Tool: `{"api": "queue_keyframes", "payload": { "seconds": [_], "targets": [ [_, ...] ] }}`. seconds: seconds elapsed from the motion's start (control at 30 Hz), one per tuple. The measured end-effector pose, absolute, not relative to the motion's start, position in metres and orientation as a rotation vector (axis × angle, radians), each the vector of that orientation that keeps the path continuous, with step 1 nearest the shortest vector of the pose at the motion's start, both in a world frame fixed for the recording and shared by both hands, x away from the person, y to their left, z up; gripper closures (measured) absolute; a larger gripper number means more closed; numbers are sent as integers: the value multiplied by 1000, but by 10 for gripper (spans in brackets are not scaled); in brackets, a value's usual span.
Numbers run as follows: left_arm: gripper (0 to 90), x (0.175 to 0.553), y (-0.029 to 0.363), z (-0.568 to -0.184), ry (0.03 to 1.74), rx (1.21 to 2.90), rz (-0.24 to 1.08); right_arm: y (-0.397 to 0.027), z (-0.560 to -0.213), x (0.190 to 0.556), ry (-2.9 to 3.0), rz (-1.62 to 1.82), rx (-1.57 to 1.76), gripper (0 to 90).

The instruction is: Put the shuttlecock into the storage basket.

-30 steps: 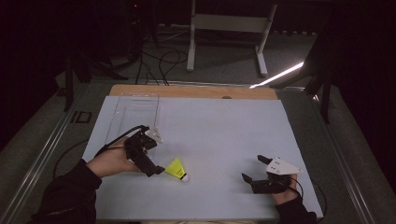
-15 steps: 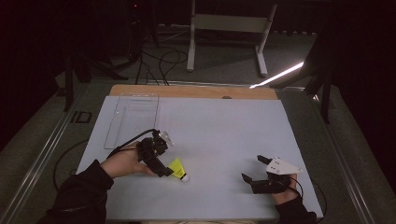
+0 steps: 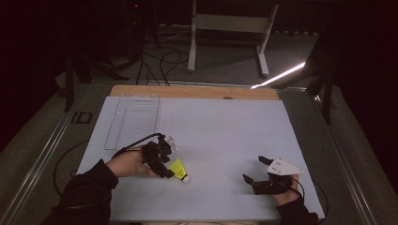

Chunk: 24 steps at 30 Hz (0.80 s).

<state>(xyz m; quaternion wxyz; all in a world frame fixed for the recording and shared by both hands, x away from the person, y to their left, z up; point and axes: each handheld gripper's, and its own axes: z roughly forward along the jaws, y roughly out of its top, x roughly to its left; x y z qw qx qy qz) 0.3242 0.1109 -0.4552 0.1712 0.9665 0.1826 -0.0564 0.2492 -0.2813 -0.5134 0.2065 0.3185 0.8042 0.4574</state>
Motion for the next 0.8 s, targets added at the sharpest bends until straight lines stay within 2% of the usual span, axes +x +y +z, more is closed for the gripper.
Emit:
{"api": "queue_keyframes", "payload": {
  "seconds": [0.33,0.8],
  "targets": [
    [544,329,107,-469,447,2785,-206,-281,-513,249,2243,1276,885,86],
    [678,332,101,-483,315,2834,-252,-281,-514,249,2245,1277,888,86]
  ]
}}
